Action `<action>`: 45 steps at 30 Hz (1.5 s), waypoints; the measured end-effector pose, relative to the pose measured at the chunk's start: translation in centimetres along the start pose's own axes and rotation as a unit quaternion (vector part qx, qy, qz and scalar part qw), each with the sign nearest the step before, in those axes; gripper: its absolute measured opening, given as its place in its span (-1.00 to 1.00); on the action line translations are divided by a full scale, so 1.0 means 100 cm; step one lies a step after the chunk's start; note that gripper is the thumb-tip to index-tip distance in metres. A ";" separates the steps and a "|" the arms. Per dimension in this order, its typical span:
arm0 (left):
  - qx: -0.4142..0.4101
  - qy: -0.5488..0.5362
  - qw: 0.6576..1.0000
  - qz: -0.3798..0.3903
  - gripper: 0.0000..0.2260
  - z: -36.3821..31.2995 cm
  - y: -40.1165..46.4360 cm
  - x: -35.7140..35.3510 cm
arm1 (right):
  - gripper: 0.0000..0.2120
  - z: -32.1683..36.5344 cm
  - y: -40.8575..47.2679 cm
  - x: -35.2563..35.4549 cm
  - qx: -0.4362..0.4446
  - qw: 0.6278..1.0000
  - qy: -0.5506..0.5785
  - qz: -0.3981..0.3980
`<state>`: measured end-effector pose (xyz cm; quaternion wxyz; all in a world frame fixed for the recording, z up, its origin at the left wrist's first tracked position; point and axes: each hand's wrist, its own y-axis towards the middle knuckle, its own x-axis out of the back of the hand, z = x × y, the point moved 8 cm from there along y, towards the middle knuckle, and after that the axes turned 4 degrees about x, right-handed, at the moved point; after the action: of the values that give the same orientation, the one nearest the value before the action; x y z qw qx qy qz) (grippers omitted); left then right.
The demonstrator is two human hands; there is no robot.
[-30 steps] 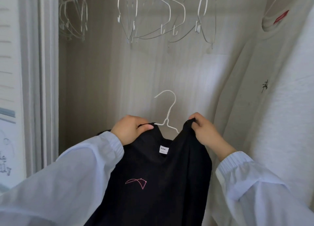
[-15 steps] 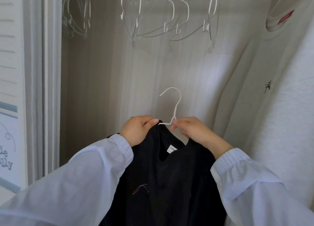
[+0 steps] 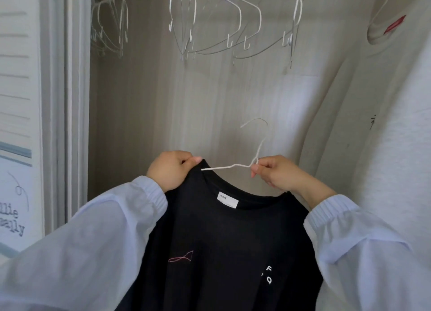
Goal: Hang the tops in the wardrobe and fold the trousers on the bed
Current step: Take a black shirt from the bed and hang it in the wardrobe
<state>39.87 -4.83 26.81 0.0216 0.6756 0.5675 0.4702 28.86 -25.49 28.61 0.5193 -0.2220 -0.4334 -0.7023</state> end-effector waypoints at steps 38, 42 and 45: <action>-0.019 -0.069 0.994 -0.088 -0.83 0.007 0.020 0.045 | -0.75 0.019 -0.038 0.028 -0.089 0.979 0.177 0.051; 0.016 0.014 0.999 -0.031 -0.78 -0.011 0.045 0.020 | -0.80 0.024 -0.048 0.055 -0.167 0.954 0.246 -0.034; -0.019 0.010 0.999 0.041 -0.73 -0.048 0.060 -0.012 | -0.80 0.018 -0.066 0.087 -0.244 0.945 0.189 -0.107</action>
<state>41.29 -10.34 32.09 0.0094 0.6928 0.5310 0.4879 19.42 -28.09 33.64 0.4429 -0.1575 -0.1637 -0.8673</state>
